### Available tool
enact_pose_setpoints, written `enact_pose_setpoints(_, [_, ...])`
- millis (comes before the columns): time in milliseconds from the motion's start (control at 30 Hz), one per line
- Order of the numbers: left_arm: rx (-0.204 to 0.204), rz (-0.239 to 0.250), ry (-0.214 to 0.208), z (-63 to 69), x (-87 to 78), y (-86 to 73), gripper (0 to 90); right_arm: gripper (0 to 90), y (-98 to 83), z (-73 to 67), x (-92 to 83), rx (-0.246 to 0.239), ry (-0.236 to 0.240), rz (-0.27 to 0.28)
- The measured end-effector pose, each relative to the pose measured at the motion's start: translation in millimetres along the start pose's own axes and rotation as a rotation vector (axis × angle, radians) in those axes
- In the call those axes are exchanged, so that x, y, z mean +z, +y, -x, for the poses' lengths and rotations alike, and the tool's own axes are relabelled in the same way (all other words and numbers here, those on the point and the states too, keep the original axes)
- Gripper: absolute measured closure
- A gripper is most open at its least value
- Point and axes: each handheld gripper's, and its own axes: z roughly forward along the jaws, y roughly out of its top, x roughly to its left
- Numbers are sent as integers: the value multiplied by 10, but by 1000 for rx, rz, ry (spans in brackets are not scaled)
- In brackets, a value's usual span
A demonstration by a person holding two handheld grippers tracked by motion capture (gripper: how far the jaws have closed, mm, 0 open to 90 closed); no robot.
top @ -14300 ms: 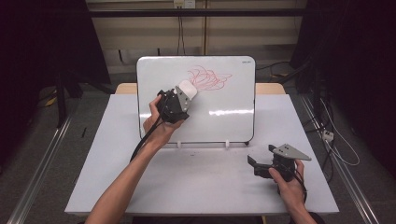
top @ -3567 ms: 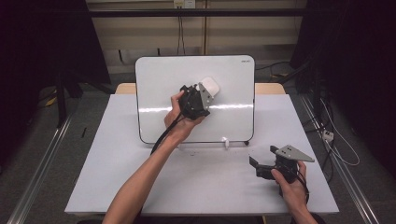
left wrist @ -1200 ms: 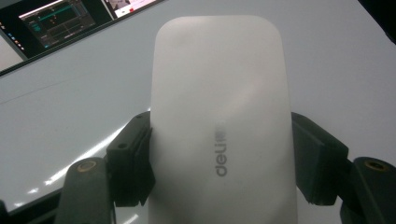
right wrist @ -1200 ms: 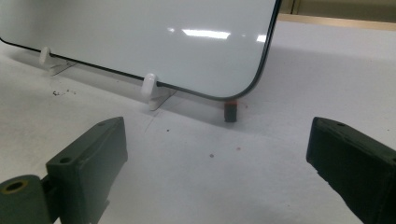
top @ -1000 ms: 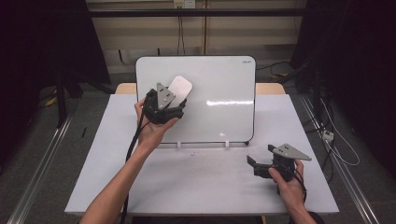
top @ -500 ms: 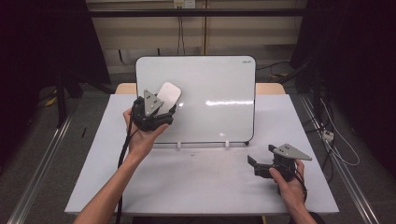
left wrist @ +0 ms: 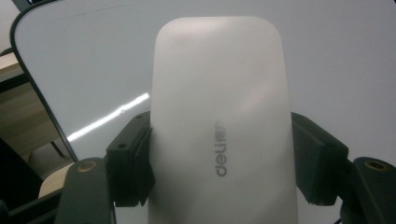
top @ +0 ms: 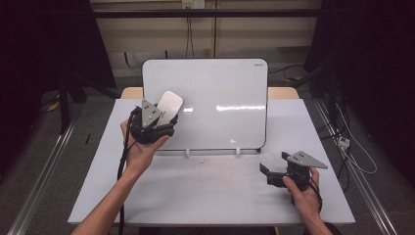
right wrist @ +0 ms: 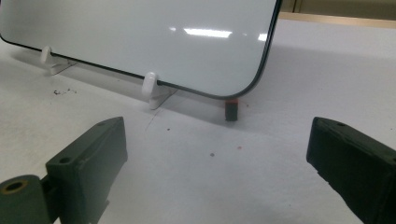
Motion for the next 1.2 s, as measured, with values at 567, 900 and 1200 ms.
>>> enact_pose_setpoints(567, [-1, -55, 28, 16, -149, -370, 313, 52, 5, -8, -9, -3, 2, 2])
enact_pose_setpoints(900, [70, -103, 50, 111, -16, -517, 312, 52, 11, -24, -4, -9, 3, 5])
enact_pose_setpoints(1200, [128, -133, 88, 85, 164, -642, 312, 53, 10, -27, -11, -9, 3, 3])
